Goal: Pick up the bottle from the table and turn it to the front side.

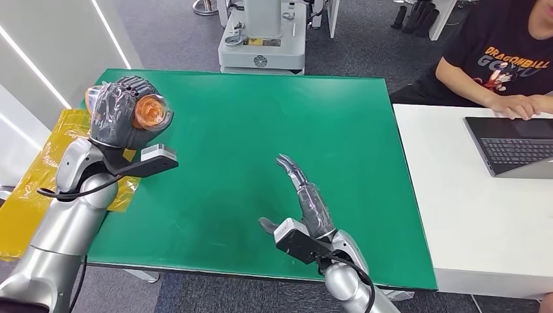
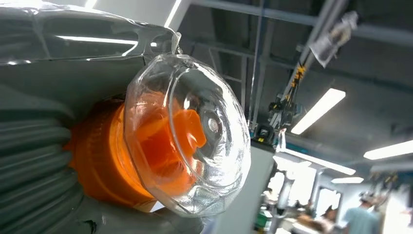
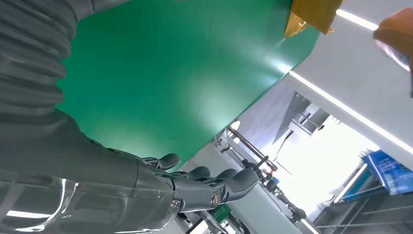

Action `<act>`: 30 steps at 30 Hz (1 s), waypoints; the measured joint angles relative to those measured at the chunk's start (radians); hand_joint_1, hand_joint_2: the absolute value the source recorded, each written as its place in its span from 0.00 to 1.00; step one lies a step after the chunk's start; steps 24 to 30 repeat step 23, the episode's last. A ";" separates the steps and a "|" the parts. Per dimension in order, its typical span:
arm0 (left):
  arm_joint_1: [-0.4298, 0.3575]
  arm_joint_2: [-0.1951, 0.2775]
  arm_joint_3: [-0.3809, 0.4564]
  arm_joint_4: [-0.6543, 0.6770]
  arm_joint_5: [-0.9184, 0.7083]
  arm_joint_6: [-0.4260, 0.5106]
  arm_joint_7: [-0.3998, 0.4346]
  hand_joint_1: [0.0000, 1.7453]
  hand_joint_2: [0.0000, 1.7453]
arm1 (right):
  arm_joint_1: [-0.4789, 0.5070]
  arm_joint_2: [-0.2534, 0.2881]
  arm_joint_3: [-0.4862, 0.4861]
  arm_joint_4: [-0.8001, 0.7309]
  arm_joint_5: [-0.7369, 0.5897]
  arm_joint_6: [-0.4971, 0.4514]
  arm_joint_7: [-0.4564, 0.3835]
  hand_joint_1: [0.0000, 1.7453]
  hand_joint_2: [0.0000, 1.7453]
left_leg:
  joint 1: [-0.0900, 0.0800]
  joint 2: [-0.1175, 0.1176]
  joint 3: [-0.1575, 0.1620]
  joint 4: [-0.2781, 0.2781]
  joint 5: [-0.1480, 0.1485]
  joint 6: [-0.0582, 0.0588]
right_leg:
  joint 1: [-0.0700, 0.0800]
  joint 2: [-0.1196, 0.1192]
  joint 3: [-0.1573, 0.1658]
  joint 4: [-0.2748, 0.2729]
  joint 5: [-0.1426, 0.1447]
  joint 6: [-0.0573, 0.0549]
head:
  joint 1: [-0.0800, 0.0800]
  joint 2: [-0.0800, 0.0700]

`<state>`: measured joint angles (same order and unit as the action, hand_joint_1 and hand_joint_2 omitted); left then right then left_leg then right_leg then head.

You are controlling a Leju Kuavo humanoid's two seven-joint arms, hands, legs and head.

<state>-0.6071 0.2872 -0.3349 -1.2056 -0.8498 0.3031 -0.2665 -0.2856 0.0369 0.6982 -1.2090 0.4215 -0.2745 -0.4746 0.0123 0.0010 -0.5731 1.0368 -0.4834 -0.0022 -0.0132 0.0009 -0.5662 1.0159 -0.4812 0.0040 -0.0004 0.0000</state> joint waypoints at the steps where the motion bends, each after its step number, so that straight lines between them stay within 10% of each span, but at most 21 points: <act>1: -0.018 0.011 -0.011 0.021 -0.033 0.006 0.012 1.00 1.00 | 0.009 0.000 -0.004 -0.011 -0.001 -0.001 -0.002 0.00 1.00 | 0.000 0.000 0.000 0.000 0.000 0.000 | 0.000 0.001 0.000 0.000 0.000 0.000 | 0.000 0.000; 30: -0.112 0.068 -0.216 0.420 -0.432 -0.094 0.147 1.00 1.00 | 0.195 -0.011 -0.084 -0.328 -0.134 -0.034 -0.087 0.00 1.00 | 0.000 0.002 0.000 0.000 0.000 0.000 | 0.000 0.002 -0.001 0.000 0.000 0.000 | 0.000 0.000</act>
